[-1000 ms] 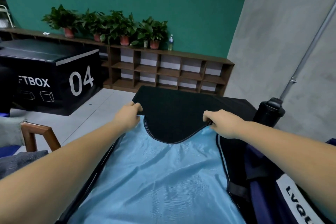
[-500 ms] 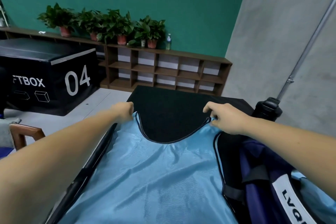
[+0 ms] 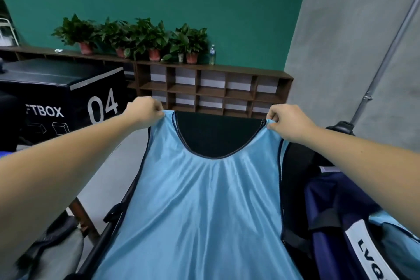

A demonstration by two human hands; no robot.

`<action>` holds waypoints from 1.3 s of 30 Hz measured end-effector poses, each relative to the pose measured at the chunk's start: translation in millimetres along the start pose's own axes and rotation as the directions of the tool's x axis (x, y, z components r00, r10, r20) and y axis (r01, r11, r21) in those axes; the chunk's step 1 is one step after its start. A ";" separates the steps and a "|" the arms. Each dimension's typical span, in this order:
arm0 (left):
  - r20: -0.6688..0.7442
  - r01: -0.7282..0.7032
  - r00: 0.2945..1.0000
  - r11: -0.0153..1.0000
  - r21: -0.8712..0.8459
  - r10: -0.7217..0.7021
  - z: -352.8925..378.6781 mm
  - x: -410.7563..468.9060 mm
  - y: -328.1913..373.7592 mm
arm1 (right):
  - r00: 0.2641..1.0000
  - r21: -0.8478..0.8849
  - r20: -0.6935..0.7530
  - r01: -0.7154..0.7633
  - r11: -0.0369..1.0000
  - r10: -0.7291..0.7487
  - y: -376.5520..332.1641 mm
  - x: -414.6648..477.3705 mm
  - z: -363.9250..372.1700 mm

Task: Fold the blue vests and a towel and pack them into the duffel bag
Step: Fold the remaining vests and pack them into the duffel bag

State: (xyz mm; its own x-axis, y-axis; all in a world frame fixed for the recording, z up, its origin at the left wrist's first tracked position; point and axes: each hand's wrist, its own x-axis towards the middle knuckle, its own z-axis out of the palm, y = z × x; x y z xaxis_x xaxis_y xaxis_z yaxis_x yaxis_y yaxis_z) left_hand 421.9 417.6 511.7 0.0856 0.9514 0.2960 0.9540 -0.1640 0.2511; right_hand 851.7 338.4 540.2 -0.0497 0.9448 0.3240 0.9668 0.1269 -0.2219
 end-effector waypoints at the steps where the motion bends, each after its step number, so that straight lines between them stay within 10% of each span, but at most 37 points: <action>1: -0.038 -0.011 0.999 1.000 -0.014 0.010 -10.2 0.5 4.1 | 1.000 0.003 -0.030 -0.003 1.000 0.003 -1.2 1.8 -4.8; 10: -0.212 -0.055 0.976 0.996 -0.064 0.040 -80.9 -19.2 31.3 | 0.978 0.101 -0.206 0.012 0.995 0.009 -18.2 -5.9 -50.9; 39: 0.411 -0.330 0.852 0.942 -0.062 0.325 -91.3 -322.4 25.0 | 0.862 0.332 0.440 0.102 0.938 -0.250 -87.5 -308.2 -29.0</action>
State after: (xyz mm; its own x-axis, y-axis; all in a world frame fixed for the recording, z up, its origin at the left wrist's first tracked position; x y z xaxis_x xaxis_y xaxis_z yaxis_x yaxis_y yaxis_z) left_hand 391.9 82.9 506.8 0.5013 0.8641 -0.0446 0.8526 -0.4845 0.1958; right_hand 789.7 27.4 486.5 -0.3953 0.9159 -0.0702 0.8180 0.3162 -0.4805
